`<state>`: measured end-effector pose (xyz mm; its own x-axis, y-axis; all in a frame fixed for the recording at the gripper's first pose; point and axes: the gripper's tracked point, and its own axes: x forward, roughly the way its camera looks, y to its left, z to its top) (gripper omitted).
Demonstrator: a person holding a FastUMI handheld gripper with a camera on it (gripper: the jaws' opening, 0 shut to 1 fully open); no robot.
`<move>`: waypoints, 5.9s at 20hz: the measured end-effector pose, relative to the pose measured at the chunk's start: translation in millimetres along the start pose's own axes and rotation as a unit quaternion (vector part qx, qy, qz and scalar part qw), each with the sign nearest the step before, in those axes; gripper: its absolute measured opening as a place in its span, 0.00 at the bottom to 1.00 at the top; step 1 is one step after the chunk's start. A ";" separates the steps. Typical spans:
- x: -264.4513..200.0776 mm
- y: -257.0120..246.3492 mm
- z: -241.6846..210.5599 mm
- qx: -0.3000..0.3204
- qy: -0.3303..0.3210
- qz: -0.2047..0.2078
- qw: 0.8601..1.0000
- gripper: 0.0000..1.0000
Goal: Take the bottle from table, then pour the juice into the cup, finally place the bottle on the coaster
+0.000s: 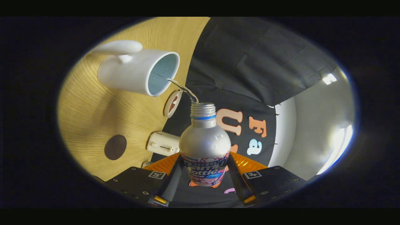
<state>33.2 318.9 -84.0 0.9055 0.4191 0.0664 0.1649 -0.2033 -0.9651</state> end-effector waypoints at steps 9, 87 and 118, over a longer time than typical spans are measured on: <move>0.9 -4.0 1.1 -0.027 -0.002 -0.012 1.000 0.75; 37.2 103.7 -51.2 0.771 0.172 0.141 0.597 0.76; -11.8 70.6 -104.8 0.803 0.144 0.090 0.571 0.96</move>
<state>75.2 206.8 -126.4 0.9160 0.3092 -0.2555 -0.3027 0.9508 0.0655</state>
